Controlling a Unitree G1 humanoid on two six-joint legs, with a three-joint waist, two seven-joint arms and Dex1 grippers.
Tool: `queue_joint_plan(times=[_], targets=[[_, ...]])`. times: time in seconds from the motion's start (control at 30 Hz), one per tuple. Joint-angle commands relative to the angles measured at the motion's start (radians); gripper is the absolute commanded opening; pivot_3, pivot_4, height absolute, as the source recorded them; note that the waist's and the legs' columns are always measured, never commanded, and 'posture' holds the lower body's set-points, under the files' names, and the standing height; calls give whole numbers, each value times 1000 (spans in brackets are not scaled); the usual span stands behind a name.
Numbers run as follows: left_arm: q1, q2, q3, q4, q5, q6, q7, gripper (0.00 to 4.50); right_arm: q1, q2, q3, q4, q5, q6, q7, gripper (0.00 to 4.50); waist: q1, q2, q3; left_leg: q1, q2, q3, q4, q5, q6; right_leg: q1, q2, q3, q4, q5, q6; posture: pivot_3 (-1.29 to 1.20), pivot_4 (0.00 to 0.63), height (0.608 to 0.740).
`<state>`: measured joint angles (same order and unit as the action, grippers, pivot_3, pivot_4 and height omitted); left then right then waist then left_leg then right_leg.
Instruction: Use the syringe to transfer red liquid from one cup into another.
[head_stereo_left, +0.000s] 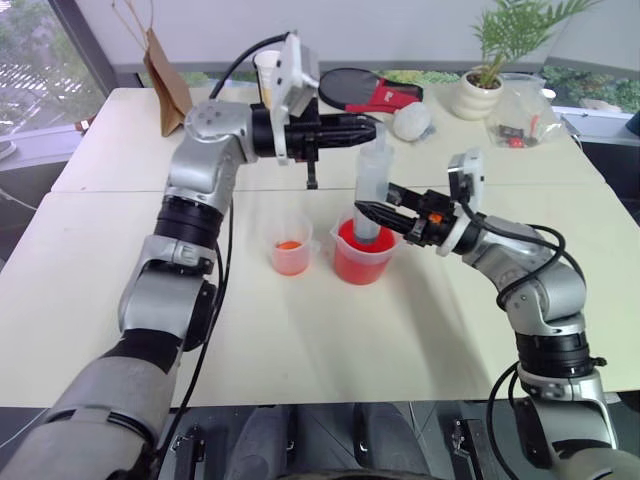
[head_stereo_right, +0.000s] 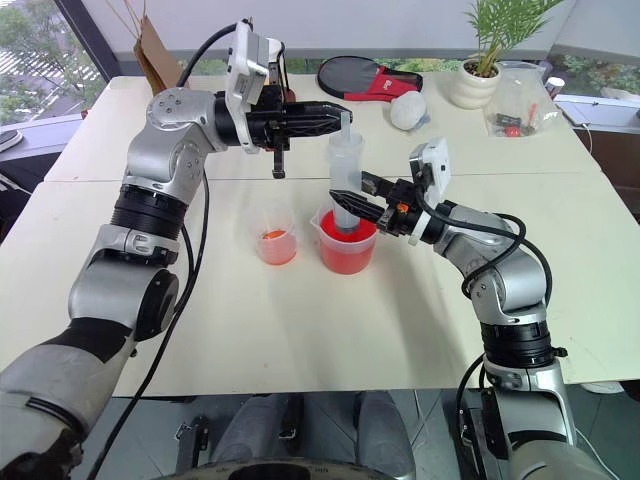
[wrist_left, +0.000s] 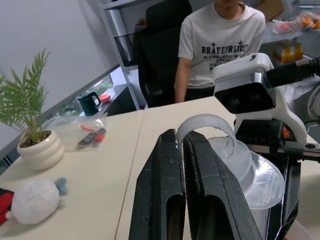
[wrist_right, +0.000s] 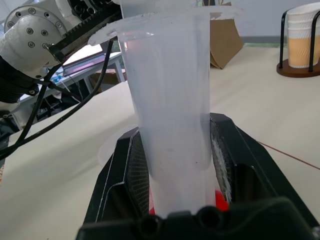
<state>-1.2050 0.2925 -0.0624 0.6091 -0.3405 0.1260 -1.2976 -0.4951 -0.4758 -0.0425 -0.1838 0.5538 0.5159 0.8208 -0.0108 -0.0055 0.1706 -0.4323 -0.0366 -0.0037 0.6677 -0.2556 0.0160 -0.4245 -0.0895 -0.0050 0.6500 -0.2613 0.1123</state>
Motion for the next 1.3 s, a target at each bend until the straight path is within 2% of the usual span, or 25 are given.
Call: queue_joint_plan(times=[0.03,0.57,0.67,0.83,0.9,1.13,1.3], targets=[[-90,10,85,-28,-57,-4,35,126,26,9,51,-15,-10,-7,30,1388,0,0,0,0,0,0,0,0,0,0,0,0,0,0,0,0,150,740],[-135,9,118,5,-97,6,58,126,47,13,67,-5,-21,-33,25,1388,-1,0,0,0,0,0,0,0,0,0,0,0,0,0,0,0,150,740],[-118,21,95,-7,-86,33,35,983,33,16,52,0,-15,-32,15,1388,-1,0,0,0,0,0,0,0,0,0,0,0,0,0,0,0,150,740],[-78,82,70,-55,-77,112,-24,3416,-5,20,-8,-25,37,11,-36,1388,-3,0,0,0,0,0,0,0,0,0,1,0,0,0,0,0,150,740],[-63,111,74,-71,-79,137,-38,3416,-16,16,-24,-37,49,23,-47,1388,-3,0,0,0,1,0,0,0,0,0,1,0,0,0,0,0,150,740],[78,338,68,-183,-111,336,-172,3416,-43,-6,-58,-55,63,48,-69,1388,-7,0,0,1,1,0,0,0,0,0,1,1,2,0,0,0,150,740],[141,432,129,-204,-110,371,-118,3416,-56,-12,-65,-39,62,42,-63,1388,2,0,0,1,1,0,0,0,0,0,1,1,1,0,0,0,150,740]])
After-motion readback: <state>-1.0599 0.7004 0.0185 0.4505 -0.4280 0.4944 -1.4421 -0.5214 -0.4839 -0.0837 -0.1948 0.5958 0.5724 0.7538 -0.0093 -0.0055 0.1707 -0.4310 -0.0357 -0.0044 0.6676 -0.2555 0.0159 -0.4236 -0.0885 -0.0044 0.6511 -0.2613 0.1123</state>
